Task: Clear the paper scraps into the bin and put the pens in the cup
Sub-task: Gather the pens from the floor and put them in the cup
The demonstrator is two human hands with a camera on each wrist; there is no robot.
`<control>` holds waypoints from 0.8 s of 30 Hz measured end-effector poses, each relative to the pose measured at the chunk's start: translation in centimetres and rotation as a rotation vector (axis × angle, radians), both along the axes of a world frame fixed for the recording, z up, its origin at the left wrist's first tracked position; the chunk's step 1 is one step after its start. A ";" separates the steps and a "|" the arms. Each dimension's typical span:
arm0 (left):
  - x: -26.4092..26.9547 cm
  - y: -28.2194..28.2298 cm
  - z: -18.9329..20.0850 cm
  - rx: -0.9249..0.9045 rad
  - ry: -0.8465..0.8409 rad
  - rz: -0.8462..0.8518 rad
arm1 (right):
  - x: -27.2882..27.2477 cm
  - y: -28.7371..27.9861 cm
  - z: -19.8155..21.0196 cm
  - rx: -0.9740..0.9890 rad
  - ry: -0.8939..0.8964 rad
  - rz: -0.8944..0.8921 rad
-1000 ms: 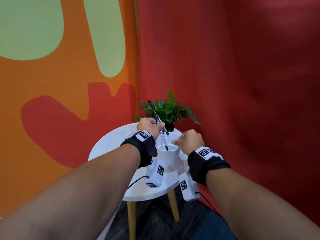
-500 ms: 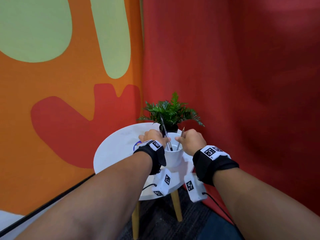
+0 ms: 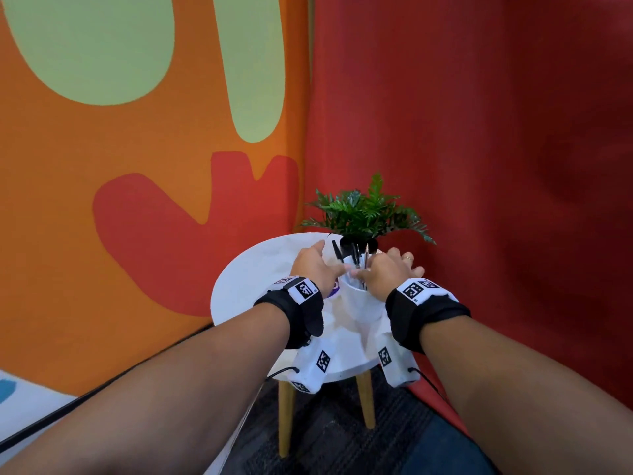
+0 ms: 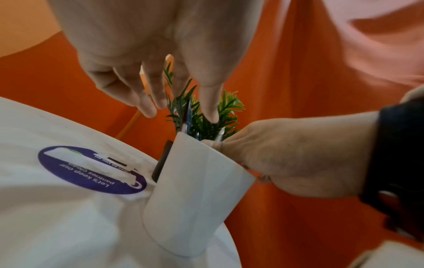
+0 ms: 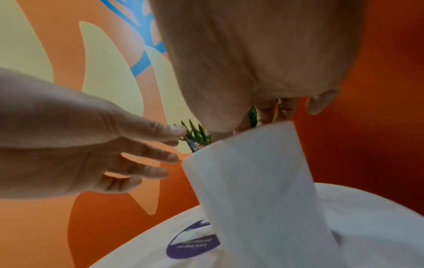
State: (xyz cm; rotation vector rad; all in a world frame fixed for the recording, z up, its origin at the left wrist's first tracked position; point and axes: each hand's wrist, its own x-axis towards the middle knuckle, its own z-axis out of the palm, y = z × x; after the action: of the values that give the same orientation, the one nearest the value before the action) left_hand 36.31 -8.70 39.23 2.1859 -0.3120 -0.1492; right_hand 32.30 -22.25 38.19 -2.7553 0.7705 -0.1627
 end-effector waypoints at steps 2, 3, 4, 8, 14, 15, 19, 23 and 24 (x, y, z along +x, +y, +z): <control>-0.5 1.1 -0.4 -0.009 -0.048 -0.025 | -0.3 0.6 -0.2 -0.004 -0.051 -0.008; -1.1 1.7 -0.5 -0.022 -0.071 -0.042 | -0.7 0.9 -0.3 0.006 -0.108 -0.019; -1.7 2.3 -0.8 -0.026 -0.095 -0.055 | -1.1 1.3 -0.3 0.028 -0.190 -0.030; -5.5 5.4 -1.6 -0.040 -0.202 -0.124 | -4.9 4.1 -1.4 0.096 -0.625 0.023; -10.6 11.7 -7.6 0.100 -0.163 -0.245 | -12.1 11.3 -9.0 0.207 -0.807 0.398; -11.4 12.8 -9.4 0.126 -0.126 -0.259 | -13.3 12.4 -10.9 0.224 -0.767 0.448; -14.7 17.6 -18.0 0.292 0.074 -0.278 | -18.1 16.5 -20.2 0.284 -0.417 0.591; -18.2 22.6 -26.8 0.483 0.297 -0.310 | -21.7 19.0 -28.5 0.276 -0.052 0.653; -19.1 23.7 -28.8 0.528 0.351 -0.331 | -22.5 19.5 -30.3 0.271 0.056 0.661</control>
State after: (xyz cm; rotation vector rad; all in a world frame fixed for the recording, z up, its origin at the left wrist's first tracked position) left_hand 17.25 15.03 10.39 2.5454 -0.4705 -0.8740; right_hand 9.78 -2.70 7.87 -2.5959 -0.1286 0.1441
